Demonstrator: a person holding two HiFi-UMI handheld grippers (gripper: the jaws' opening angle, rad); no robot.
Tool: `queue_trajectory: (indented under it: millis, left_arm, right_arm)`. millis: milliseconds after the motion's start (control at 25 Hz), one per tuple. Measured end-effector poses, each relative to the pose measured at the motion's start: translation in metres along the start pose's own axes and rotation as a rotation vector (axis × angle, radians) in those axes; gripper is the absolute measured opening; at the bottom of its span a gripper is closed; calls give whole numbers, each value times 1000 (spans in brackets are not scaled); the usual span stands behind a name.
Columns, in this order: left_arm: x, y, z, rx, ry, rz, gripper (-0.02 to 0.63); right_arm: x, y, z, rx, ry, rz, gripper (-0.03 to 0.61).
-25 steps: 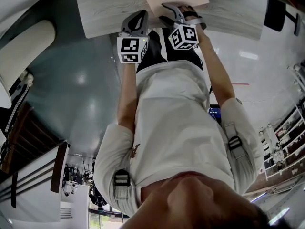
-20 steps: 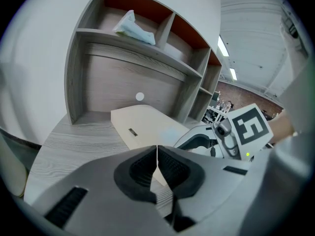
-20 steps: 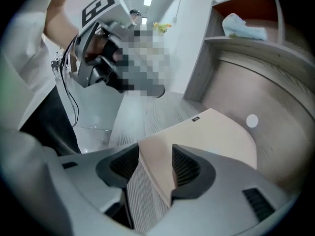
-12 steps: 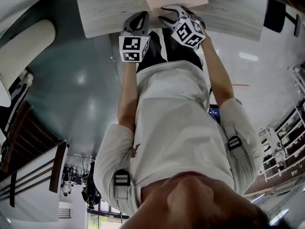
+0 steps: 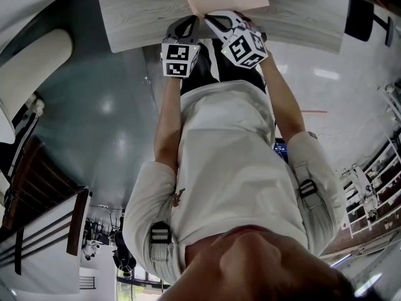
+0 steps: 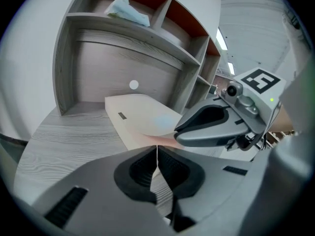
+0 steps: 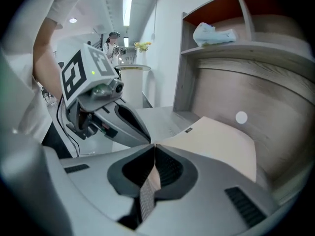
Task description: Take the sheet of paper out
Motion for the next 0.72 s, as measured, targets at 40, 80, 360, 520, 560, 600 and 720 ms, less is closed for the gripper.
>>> queue_trajectory:
  millis: [40,80,360,520,560,600,720]
  left_arm:
    - [-3,0,-1,-1,-2,2,25]
    - [-6,0,-2,-3,-3,4,25]
    - [-32,0,2,-36,37,23,24]
    - [-33,0,2,-34,46,30,23]
    - [-33,1,2,-40,49,28,23]
    - [-32,1,3,-45,52,27,23]
    - [-33,4,5,-26,48,29,23]
  right_arm:
    - [1,-1,-2,-6,-5,4,23]
    - [2,-3,-3,-12,-7,8,23]
    - [11,-8,-9,-42,-30,42,20]
    - [19,-10,-16,-50,-54,57,18]
    - [21,-10,-21,-47,-65,63,20]
    - [24,-11,-25,-42,-74,71,20]
    - [33,-14,-32,-42,-83,96,18]
Point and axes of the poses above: the fingertips, and each gripper's own axes: x backward along the fingers, y to its left, z out of its underside, the point moved 2 cm from there along x, backward along the fingers, and after that the axes turned 7 degrees about -z, right-handed, at the moved point
